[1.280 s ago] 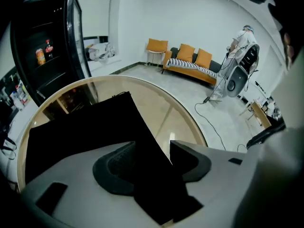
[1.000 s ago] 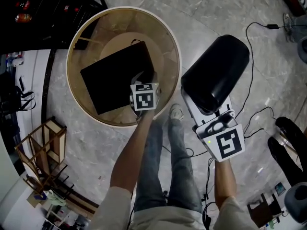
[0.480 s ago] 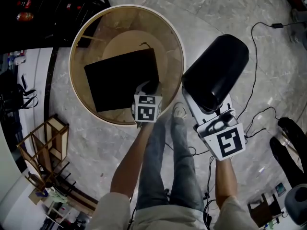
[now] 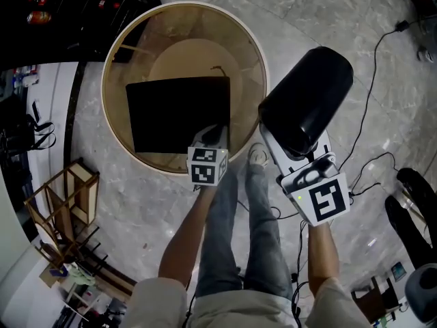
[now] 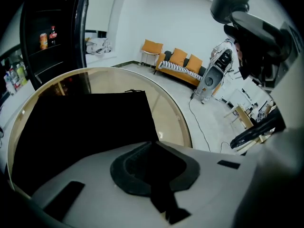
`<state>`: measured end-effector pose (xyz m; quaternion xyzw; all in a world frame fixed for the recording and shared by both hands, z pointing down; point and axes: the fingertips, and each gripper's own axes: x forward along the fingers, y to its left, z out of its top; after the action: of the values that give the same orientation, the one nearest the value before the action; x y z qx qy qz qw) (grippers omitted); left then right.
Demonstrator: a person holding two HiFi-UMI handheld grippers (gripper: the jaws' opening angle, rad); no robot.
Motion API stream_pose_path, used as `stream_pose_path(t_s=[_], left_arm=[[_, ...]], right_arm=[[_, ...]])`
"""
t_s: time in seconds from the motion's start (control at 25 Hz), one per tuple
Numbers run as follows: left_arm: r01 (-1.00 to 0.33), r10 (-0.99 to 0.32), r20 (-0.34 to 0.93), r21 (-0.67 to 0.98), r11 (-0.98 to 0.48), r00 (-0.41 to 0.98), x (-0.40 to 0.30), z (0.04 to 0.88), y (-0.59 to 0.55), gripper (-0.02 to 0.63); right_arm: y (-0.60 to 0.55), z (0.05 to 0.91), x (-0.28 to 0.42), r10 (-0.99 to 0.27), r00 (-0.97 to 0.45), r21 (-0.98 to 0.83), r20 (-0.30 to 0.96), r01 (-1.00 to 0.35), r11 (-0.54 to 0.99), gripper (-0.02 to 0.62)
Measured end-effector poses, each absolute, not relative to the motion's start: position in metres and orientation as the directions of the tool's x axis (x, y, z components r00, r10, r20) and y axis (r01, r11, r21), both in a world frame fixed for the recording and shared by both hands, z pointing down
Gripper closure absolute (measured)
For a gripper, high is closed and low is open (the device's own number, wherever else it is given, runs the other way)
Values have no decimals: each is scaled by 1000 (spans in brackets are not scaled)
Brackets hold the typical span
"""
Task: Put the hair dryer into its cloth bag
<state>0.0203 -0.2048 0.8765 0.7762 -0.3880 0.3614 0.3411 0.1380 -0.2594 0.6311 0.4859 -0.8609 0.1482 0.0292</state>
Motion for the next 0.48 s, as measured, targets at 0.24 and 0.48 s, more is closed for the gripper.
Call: stream_pose_path(t_s=[0.24,0.48], left_arm=[[-853,-442,776,228,-469,450,12,849,-209,568],[-859,-520,713,235,-455,470,-3,810,-207,568]], right_arm=[[-250,641,133,-809,-546,-225,219,-835,502,414],[-233,670,118,-774,-578,-242,258,-815,527,416]])
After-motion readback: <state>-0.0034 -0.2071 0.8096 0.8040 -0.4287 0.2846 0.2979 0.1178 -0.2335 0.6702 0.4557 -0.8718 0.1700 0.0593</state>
